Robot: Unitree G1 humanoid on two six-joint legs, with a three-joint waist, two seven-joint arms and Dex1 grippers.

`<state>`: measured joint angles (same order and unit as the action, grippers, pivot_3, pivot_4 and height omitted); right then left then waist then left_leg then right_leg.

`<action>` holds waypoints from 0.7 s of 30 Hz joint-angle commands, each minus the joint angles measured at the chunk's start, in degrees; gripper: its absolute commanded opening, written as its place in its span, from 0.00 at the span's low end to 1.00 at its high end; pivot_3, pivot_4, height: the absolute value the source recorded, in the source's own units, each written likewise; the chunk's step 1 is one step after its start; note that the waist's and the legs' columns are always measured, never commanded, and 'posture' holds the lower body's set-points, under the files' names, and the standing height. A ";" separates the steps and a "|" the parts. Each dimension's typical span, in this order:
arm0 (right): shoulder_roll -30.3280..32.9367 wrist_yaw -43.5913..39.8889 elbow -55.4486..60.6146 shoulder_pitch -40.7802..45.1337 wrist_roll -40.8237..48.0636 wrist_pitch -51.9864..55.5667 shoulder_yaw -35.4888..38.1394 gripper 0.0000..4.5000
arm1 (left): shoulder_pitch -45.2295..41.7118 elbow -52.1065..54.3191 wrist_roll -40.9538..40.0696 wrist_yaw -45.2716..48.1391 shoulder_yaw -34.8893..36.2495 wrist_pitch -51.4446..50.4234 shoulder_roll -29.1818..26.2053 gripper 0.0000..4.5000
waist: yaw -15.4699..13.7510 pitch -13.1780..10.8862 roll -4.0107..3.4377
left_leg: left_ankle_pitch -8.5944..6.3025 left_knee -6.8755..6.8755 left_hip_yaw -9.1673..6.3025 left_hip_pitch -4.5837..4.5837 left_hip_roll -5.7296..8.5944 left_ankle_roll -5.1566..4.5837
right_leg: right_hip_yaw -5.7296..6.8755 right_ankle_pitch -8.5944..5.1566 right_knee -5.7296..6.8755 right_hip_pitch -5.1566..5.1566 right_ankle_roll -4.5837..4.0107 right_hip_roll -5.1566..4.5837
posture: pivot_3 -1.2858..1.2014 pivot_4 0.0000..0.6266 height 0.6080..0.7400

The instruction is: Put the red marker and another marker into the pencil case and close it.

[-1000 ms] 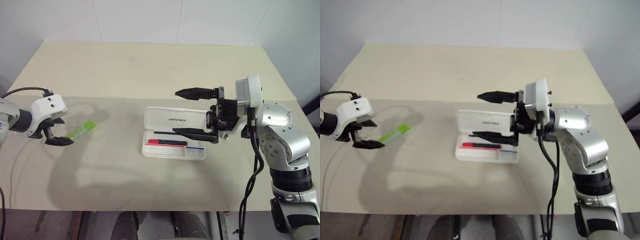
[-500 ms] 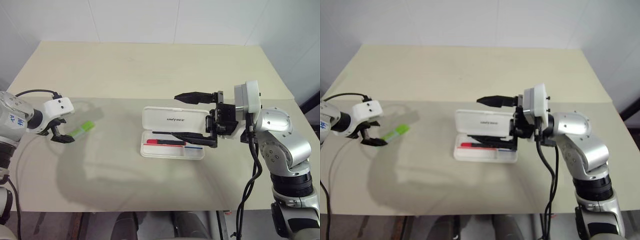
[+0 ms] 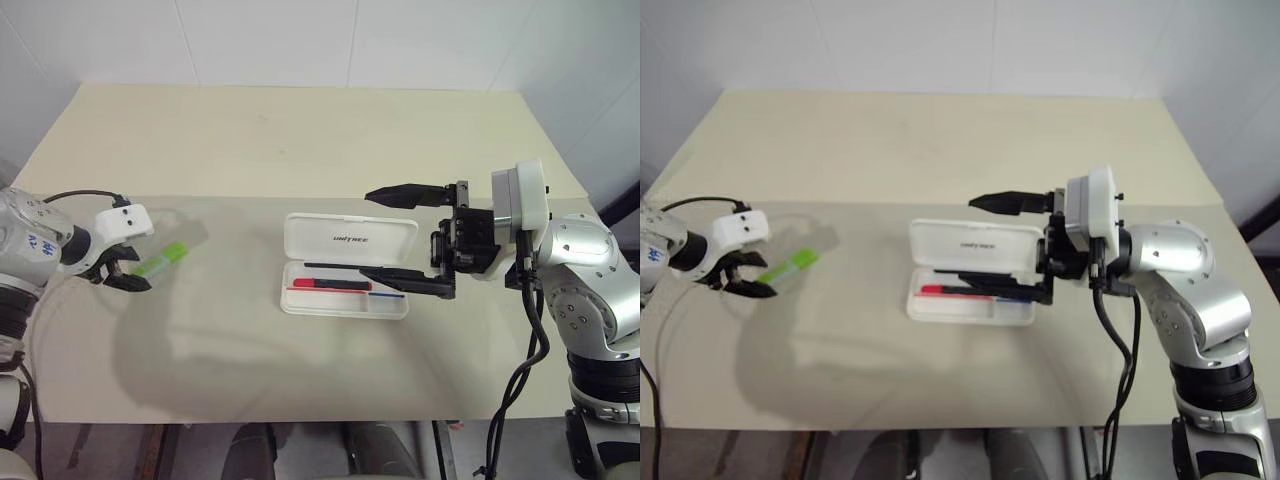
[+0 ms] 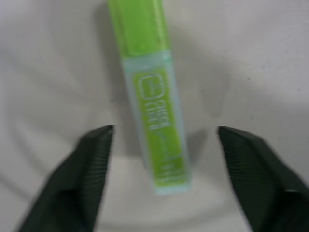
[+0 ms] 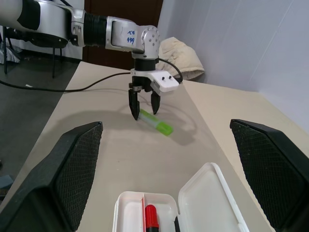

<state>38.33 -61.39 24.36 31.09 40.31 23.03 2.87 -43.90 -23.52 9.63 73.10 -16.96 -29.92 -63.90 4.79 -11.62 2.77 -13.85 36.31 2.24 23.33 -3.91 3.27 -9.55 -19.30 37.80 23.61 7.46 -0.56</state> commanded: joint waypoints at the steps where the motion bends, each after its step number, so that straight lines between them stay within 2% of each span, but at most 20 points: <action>1: 0.36 0.78 1.93 0.46 0.82 -0.26 1.40 1.00 | 0.38 -0.21 1.28 -0.61 0.65 0.29 -0.18 0.50 | 0.02 0.00 0.00 | 0.00 0.01 0.00 0.00 0.00 0.00 | 0.00 0.00 0.00 0.00 0.00 0.00 | 0.52 0.24 1.00; 4: 0.43 1.14 1.94 0.54 0.78 -0.27 1.51 1.00 | 0.82 -0.23 1.42 -0.84 0.73 0.37 -0.19 0.28 | -0.02 0.00 0.00 | 0.00 0.00 0.00 0.00 0.00 0.00 | 0.00 0.00 0.00 0.00 0.00 0.00 | 0.52 0.24 1.00; 5: 0.45 1.25 1.97 0.56 0.81 -0.27 1.54 1.00 | 0.97 -0.19 1.45 -0.80 0.77 0.32 -0.23 0.24 | -0.03 0.00 0.00 | 0.00 0.00 0.00 -0.01 0.00 0.00 | 0.00 0.00 0.01 0.00 0.00 0.00 | 0.52 0.24 1.00; 11: 0.56 1.51 1.67 0.37 0.52 -0.39 1.57 1.00 | 1.29 0.32 0.89 -0.44 1.45 1.57 -0.24 0.24 | 0.03 0.00 0.00 | 0.00 0.04 0.01 -0.03 0.00 0.00 | -0.01 0.00 0.04 -0.03 0.01 0.00 | 0.52 0.24 1.00; 15: 1.54 1.04 0.29 -0.78 -0.90 -1.12 2.16 1.00 | -0.23 3.56 -1.62 -1.66 4.28 8.38 1.33 0.24 | -0.10 0.00 0.00 | 0.00 0.06 0.00 -0.02 0.00 0.00 | -0.01 0.00 0.04 -0.03 0.01 -0.01 | 0.52 0.24 1.00; 21: 5.45 0.19 1.09 -7.13 -2.52 -1.86 4.85 1.00 | 0.18 10.77 -5.16 0.78 7.12 11.72 1.36 0.24 | -0.62 0.02 0.05 | -0.01 0.09 0.00 0.06 0.01 0.00 | 0.02 0.01 -0.06 -0.04 0.02 -0.05 | 0.52 0.24 1.00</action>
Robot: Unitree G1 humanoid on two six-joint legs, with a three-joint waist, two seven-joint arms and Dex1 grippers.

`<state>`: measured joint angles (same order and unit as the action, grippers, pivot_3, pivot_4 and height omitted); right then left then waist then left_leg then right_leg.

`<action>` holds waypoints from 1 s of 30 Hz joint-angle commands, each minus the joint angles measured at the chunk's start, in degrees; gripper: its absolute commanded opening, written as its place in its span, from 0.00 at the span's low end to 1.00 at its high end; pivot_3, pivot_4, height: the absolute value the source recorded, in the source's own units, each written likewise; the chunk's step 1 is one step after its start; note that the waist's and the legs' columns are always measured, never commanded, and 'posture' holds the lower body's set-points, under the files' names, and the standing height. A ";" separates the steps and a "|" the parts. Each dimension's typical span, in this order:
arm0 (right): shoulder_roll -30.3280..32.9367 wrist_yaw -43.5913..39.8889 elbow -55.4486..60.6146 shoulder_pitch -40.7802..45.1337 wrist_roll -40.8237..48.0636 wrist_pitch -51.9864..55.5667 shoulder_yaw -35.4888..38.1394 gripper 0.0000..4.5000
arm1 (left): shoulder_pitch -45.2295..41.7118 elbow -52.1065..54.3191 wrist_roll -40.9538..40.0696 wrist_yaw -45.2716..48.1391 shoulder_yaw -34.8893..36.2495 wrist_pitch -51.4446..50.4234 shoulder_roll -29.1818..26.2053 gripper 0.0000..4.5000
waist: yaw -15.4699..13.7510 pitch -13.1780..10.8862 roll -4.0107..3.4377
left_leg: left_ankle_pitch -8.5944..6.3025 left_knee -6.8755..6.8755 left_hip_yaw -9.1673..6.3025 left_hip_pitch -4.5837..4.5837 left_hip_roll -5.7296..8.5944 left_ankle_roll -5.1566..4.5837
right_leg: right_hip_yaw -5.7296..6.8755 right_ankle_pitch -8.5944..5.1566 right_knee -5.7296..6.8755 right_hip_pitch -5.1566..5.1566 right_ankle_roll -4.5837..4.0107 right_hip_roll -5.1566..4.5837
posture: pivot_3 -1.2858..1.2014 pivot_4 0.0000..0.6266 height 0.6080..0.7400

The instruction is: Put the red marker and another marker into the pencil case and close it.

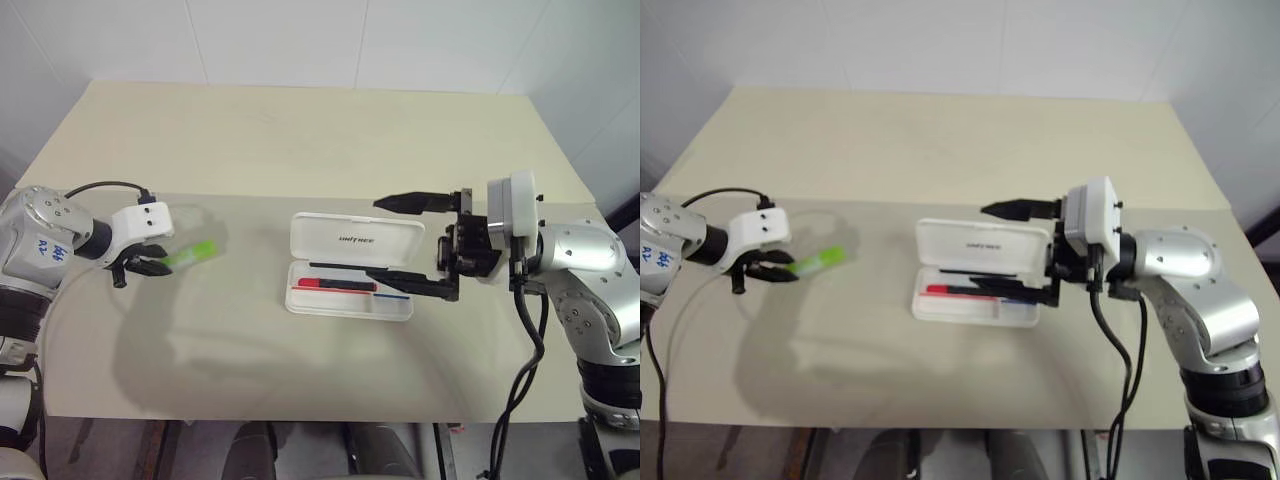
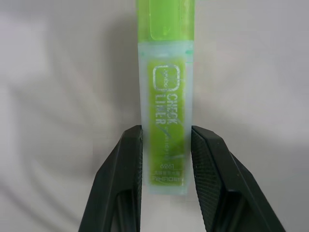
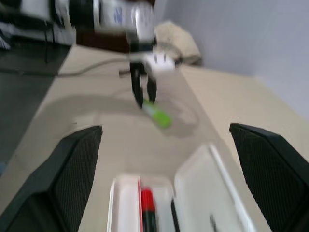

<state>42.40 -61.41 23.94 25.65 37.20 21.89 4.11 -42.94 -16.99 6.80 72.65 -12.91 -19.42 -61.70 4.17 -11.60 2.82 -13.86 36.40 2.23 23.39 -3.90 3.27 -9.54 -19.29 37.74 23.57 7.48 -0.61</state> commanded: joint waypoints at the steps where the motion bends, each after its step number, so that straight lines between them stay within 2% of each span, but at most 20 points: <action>1: 2.04 0.23 1.87 -2.89 0.41 -0.69 4.44 1.00 | -0.38 6.20 -3.80 2.48 3.65 1.88 -0.59 0.24 | -0.01 0.00 0.00 | 0.00 0.00 0.00 0.00 0.00 0.00 | 0.00 0.00 0.01 0.00 0.00 0.01 | 0.52 0.24 1.00; 6: 5.69 -0.70 -0.28 -7.68 -2.81 -3.33 8.37 1.00 | 1.29 14.69 -10.95 7.11 4.83 0.11 1.86 0.24 | 0.23 0.00 0.00 | 0.00 0.02 0.02 -0.08 0.00 0.00 | -0.02 0.01 0.02 -0.09 0.02 0.01 | 0.52 0.24 1.00; 9: 6.74 -0.84 0.34 -11.47 -3.55 -3.75 10.02 1.00 | 0.98 17.28 -13.80 6.22 5.02 -2.38 5.07 0.24 | 0.27 0.00 0.00 | 0.00 0.09 -0.01 -0.11 0.01 -0.01 | -0.02 0.03 0.06 -0.13 0.05 0.05 | 0.52 0.24 1.00; 16: 7.82 1.37 3.95 -19.60 -3.18 -2.47 15.02 1.00 | -1.02 20.83 -14.27 5.31 0.70 -4.20 12.26 0.24 | 0.46 0.00 -0.01 | -0.01 0.44 -0.05 -0.06 0.03 -0.02 | -0.09 0.12 0.06 -0.23 0.22 0.07 | 0.52 0.24 1.00; 30: 6.83 7.32 12.80 -26.84 -0.70 2.09 19.35 1.00 | -6.86 16.78 -10.09 4.32 -9.58 -4.03 24.15 0.24 | 0.46 0.00 0.00 | -0.01 0.72 -0.17 -0.21 0.09 -0.12 | -0.16 0.24 -0.24 -0.77 0.43 0.08 | 0.52 0.24 1.00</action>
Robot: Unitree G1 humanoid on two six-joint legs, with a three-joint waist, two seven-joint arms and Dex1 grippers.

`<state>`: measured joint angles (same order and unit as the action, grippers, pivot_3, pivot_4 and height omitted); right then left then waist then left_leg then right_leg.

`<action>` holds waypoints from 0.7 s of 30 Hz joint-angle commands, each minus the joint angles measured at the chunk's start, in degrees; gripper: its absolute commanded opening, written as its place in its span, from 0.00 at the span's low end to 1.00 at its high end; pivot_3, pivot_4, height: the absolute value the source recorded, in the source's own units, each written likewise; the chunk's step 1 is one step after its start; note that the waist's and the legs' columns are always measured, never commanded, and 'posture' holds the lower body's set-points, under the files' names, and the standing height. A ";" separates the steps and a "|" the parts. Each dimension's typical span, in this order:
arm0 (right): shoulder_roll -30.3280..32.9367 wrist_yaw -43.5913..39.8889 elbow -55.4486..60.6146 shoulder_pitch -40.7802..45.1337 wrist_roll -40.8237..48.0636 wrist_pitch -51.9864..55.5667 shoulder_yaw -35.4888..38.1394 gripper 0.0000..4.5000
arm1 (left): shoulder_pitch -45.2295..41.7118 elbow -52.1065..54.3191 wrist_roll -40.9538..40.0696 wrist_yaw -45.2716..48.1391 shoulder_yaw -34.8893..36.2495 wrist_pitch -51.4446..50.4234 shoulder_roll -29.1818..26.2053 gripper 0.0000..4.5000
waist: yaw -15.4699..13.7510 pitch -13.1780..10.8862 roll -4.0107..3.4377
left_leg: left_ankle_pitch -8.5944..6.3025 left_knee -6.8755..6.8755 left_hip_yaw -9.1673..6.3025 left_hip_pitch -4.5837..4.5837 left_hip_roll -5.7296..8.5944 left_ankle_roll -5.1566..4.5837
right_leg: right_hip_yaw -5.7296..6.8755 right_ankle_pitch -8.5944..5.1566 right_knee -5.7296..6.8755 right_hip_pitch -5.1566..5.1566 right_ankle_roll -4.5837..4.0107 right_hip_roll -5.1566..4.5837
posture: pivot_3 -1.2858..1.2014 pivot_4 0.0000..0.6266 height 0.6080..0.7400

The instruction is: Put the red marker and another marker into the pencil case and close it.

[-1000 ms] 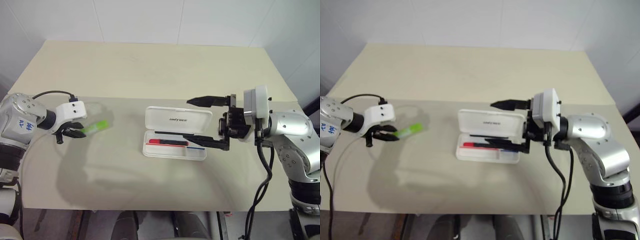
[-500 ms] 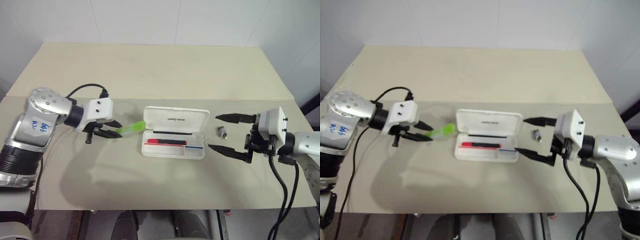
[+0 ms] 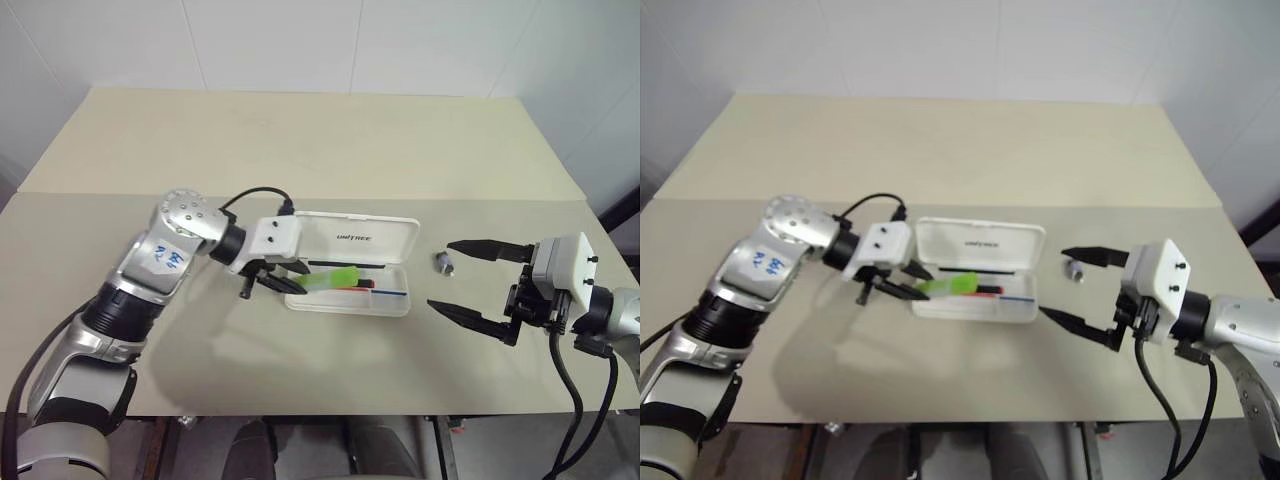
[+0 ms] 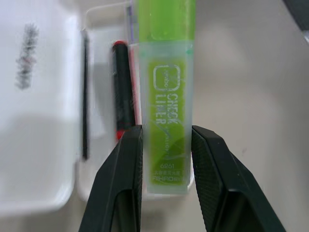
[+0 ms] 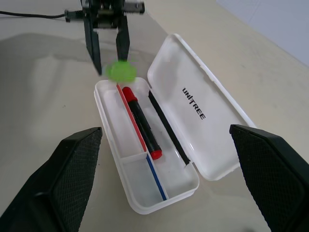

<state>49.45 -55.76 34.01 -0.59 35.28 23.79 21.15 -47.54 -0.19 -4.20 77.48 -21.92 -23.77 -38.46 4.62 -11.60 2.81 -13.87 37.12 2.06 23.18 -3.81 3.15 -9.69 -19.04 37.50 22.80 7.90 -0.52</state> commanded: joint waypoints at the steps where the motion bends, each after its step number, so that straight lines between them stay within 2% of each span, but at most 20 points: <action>1: -0.45 2.19 3.18 -0.93 1.29 0.28 2.21 1.00 | -2.55 -0.33 1.27 -0.67 -1.06 0.31 1.44 0.24 | 0.01 0.00 0.00 | 0.00 -0.01 -0.01 0.00 0.00 -0.01 | 0.00 0.00 0.00 0.00 0.00 0.00 | 0.52 0.24 1.00; 21: -1.28 7.04 6.26 -2.44 2.67 0.47 1.84 1.00 | -3.59 -4.29 6.67 0.12 -4.92 3.44 3.04 0.24 | -0.21 0.00 0.00 | -0.05 -0.05 -0.02 0.03 0.01 -0.07 | 0.00 0.00 -0.08 0.00 0.00 -0.01 | 0.52 0.24 1.00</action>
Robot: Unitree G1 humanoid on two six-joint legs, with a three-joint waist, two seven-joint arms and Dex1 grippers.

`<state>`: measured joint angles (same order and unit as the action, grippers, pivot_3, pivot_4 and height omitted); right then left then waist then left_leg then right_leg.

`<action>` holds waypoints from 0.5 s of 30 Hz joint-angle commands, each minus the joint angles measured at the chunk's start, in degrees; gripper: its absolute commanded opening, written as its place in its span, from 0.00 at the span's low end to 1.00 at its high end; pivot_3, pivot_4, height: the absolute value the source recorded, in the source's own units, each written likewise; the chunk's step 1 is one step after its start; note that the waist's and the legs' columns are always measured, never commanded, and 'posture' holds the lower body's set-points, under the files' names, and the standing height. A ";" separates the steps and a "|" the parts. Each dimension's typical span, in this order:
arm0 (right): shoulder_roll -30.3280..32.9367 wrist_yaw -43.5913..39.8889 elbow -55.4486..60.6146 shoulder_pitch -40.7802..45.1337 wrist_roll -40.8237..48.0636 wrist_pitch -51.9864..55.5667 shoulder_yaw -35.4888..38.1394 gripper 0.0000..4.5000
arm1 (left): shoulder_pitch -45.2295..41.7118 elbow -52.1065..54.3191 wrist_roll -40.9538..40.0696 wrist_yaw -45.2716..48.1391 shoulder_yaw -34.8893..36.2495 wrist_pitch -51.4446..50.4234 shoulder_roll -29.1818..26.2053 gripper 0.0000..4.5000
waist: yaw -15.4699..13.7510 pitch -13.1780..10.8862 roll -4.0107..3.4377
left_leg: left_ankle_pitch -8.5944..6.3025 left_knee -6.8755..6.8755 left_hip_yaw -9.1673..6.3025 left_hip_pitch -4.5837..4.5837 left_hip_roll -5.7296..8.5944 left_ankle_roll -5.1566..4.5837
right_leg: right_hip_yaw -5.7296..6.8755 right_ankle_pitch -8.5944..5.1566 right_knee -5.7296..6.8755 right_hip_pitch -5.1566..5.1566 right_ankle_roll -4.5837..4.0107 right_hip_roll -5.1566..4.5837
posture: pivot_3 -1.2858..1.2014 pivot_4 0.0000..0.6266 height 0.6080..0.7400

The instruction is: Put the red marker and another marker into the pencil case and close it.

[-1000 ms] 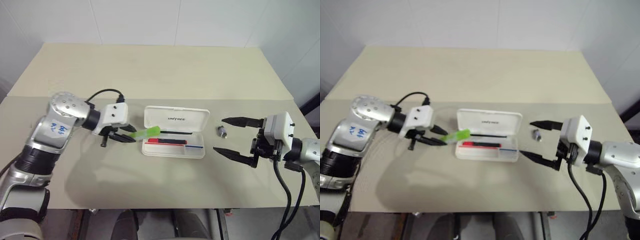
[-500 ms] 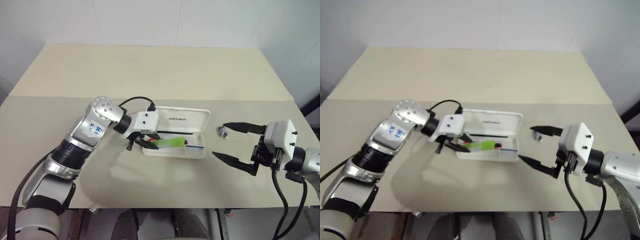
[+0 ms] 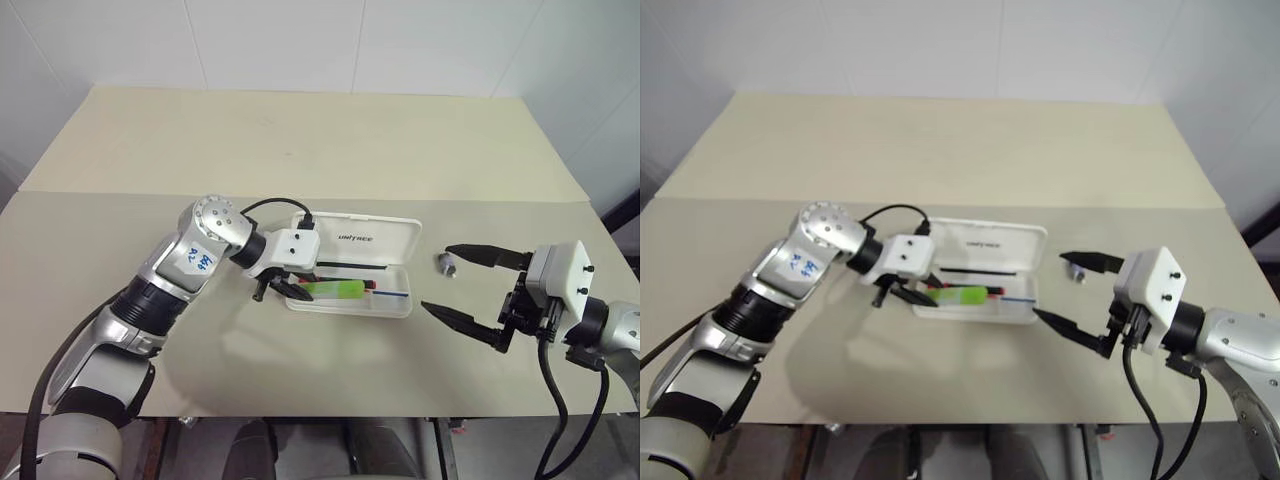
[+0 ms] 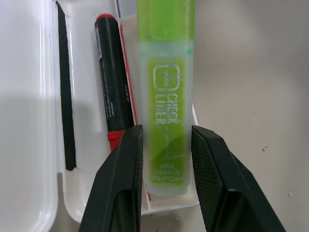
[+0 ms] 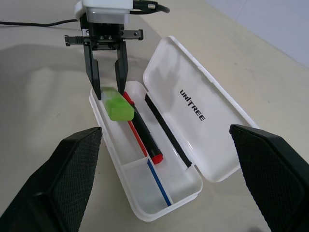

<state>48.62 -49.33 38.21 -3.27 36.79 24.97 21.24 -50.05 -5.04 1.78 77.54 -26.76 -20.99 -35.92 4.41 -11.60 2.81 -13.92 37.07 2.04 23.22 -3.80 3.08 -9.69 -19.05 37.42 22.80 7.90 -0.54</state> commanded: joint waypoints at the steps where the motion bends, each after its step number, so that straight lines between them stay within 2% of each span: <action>1: -0.44 0.75 2.07 0.31 1.15 -0.75 1.64 1.00 | -1.18 0.40 0.77 0.13 -0.12 0.69 0.53 0.24 | 0.01 0.00 0.00 | 0.00 0.00 0.00 0.00 0.00 0.00 | 0.00 0.00 0.00 0.00 0.00 0.00 | 0.52 0.24 1.00; 2: -0.46 0.84 2.05 0.33 1.13 -0.83 1.60 1.00 | -1.33 0.31 0.80 0.24 -0.12 0.60 0.59 0.24 | 0.02 0.00 0.00 | 0.00 0.00 0.00 0.00 0.00 0.00 | 0.00 0.00 0.00 0.00 0.00 0.00 | 0.52 0.24 1.00; 8: -0.97 1.37 1.87 0.66 0.61 -1.41 0.86 1.00 | -2.12 -0.49 1.11 -0.74 0.33 1.51 2.03 0.67 | -0.08 0.00 0.00 | -0.01 -0.01 0.00 0.01 0.00 -0.01 | 0.00 0.00 -0.02 0.00 0.00 0.00 | 0.52 0.24 1.00; 15: -1.04 2.02 0.36 1.51 -0.57 -0.97 -0.02 1.00 | -3.05 1.82 -3.96 -0.32 3.82 0.47 4.94 0.67 | -0.03 0.00 0.00 | -0.01 -0.02 0.00 0.01 0.00 -0.01 | 0.00 0.00 -0.02 0.00 0.00 0.00 | 0.52 0.24 1.00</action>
<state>47.34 -48.15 38.07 -2.48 36.39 24.14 20.63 -51.29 -5.45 0.18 77.13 -25.50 -20.99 -31.44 4.38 -11.60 2.81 -13.93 37.05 2.04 23.23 -3.79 3.06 -9.69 -19.05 37.40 22.80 7.89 -0.54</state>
